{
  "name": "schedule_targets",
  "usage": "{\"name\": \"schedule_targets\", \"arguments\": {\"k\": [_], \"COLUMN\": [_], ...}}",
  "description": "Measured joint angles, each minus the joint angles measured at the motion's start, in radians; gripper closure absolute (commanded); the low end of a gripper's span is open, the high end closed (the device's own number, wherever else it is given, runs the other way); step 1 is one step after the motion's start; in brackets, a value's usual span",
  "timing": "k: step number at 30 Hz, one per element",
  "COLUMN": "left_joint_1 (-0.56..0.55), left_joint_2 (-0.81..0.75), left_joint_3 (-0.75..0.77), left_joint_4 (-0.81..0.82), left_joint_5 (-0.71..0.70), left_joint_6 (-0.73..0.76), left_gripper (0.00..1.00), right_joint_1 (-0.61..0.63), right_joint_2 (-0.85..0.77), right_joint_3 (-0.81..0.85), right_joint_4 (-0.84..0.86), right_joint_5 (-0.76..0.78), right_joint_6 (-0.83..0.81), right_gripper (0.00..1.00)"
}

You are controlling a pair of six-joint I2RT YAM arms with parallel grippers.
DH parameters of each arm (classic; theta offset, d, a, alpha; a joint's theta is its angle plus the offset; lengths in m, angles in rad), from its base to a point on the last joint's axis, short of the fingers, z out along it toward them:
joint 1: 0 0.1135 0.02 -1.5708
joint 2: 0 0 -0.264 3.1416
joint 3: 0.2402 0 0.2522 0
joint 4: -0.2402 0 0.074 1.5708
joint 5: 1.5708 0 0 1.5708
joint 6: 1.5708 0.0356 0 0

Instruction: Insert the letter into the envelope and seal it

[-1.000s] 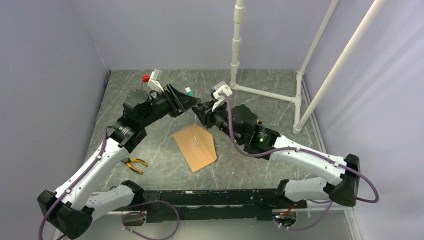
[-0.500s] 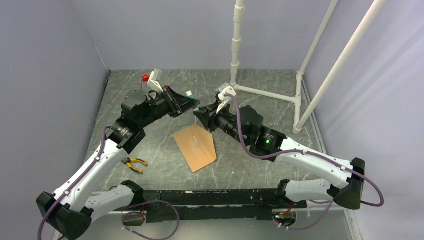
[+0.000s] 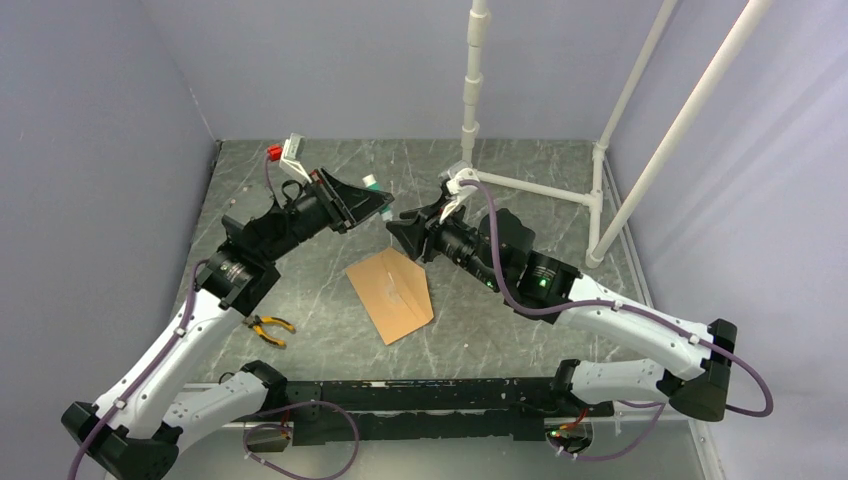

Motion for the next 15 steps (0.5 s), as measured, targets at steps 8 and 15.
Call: {"name": "schedule_targets", "arguments": {"k": [8,15], "left_joint_1": [0.000,0.000], "left_joint_2": [0.002,0.011], "left_joint_3": [0.006,0.006], "left_joint_4": [0.001,0.017], "left_joint_5": [0.011,0.019], "left_joint_6": [-0.003,-0.003], "left_gripper": [0.98,0.98], "right_joint_1": [-0.001,-0.003], "right_joint_2": [0.017,0.006], "right_joint_3": [0.010,0.010], "right_joint_4": [0.008,0.030], "right_joint_5": [-0.018,-0.062], "right_joint_6": [0.008,0.009], "right_gripper": [0.46,0.44]}}
